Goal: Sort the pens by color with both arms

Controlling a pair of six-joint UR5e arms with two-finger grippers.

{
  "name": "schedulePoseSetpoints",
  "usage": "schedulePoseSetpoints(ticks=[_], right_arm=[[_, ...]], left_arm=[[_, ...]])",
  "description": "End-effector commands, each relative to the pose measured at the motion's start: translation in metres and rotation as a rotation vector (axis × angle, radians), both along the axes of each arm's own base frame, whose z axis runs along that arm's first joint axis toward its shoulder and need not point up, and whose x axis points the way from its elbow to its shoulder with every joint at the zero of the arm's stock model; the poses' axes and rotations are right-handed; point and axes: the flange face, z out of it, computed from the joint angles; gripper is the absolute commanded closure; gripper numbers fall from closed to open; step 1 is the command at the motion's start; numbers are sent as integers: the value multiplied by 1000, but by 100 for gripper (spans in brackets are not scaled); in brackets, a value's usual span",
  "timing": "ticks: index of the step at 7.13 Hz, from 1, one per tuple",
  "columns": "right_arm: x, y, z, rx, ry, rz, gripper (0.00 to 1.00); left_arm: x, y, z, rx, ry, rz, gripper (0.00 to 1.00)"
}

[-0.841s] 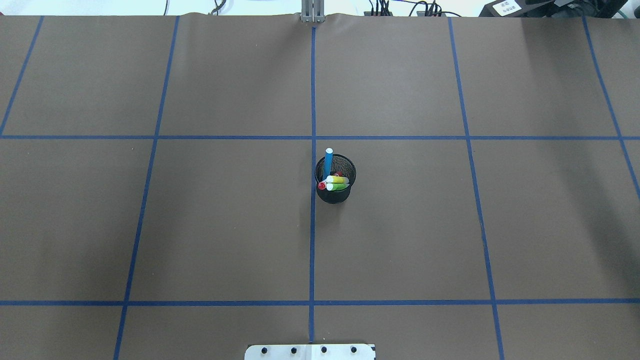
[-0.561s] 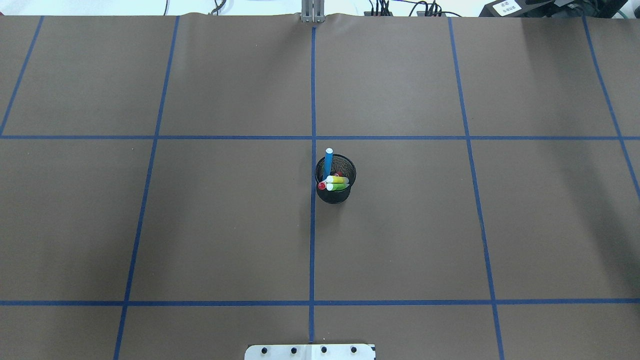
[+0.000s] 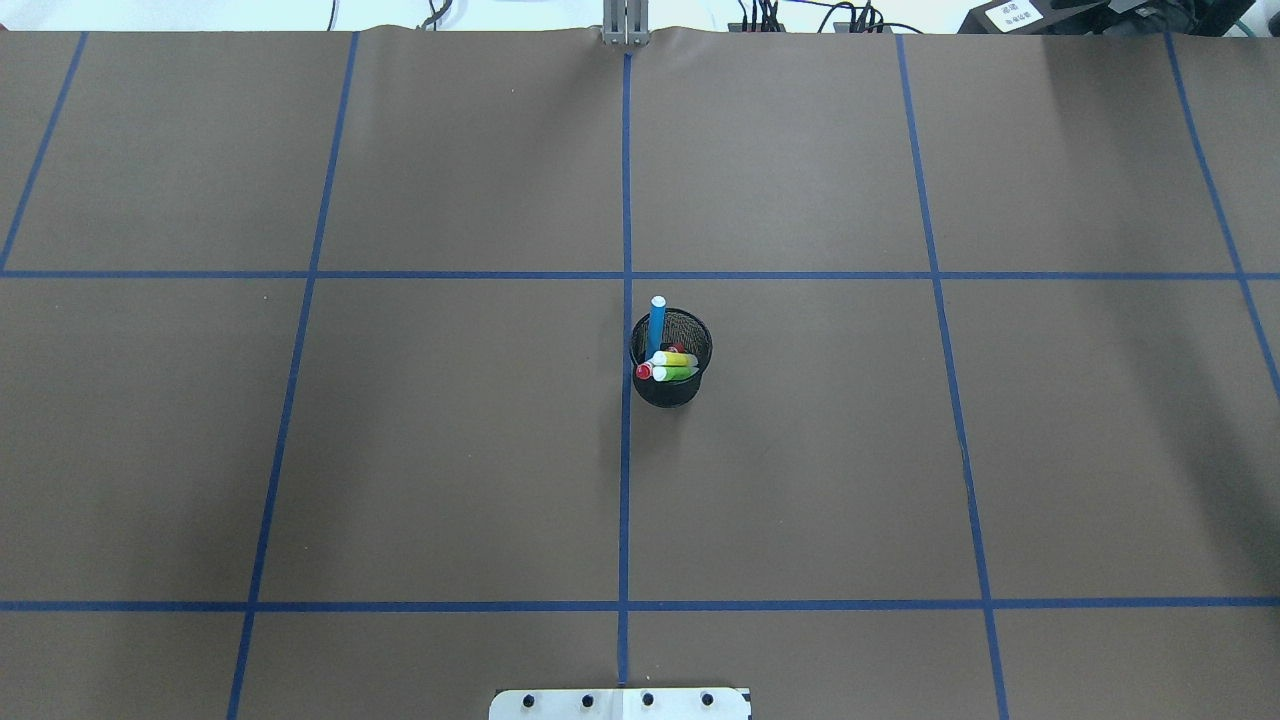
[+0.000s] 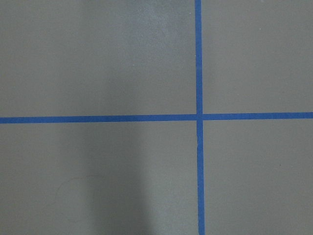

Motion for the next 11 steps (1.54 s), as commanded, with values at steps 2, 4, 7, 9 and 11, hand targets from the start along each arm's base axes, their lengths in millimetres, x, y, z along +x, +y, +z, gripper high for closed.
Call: schedulePoseSetpoints(ticks=[2, 4, 7, 9, 11], right_arm=[[1, 7, 13, -26, 3, 0, 1], [0, 7, 11, -23, -4, -2, 1], [-7, 2, 3, 28, -4, -11, 1], [-9, 0, -3, 63, -9, -19, 1], [-16, -4, -8, 72, -11, -28, 1]], left_arm=[[0, 0, 0, -1, 2, 1, 1], [0, 0, 3, -4, 1, 1, 0], [0, 0, 0, 0, 3, 0, 0], [0, 0, 5, -9, 0, 2, 0], [1, -1, 12, -19, 1, 5, 0]])
